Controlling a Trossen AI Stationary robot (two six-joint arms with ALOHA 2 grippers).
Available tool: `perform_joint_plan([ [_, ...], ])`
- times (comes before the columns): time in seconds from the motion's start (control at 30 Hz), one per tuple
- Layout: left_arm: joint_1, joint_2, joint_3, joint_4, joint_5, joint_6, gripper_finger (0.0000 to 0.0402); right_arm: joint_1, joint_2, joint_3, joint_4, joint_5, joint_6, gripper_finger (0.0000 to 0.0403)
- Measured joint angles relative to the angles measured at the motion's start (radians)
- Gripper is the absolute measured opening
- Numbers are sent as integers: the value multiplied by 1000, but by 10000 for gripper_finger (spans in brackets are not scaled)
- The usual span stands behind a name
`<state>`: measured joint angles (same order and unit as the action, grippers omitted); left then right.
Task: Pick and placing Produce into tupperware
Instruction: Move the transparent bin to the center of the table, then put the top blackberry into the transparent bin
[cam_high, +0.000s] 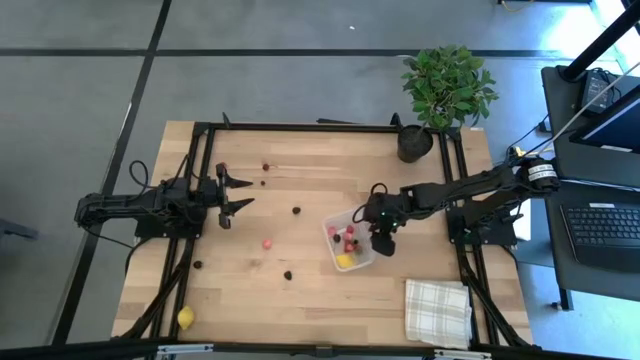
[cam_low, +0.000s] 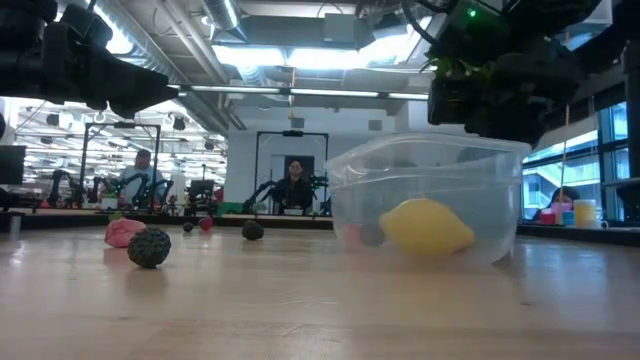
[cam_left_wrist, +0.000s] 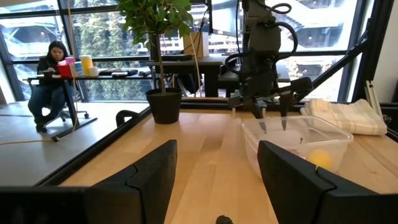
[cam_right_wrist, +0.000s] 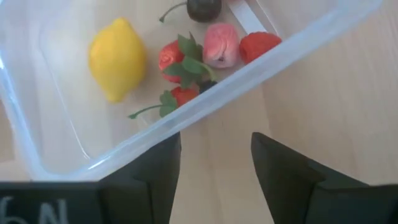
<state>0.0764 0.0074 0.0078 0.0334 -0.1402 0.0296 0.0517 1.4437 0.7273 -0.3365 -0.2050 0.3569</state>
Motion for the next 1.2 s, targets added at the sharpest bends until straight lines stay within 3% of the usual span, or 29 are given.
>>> perform_joint_plan([
  [0.33, 0, 0, 0, 0, 0, 0, 218, 22, 0, 0, 103, -61, 2, 198],
  [0.83, 0, 0, 0, 0, 0, 0, 218, 105, 27, 0, 237, -63, 8, 198],
  [1.03, 0, 0, 0, 0, 0, 0, 218, 104, 32, 1, 192, -62, 5, 198],
  [1.2, 0, 0, 0, 5, 0, 0, 218, 104, 10, 61, -2, -41, 3, 198],
])
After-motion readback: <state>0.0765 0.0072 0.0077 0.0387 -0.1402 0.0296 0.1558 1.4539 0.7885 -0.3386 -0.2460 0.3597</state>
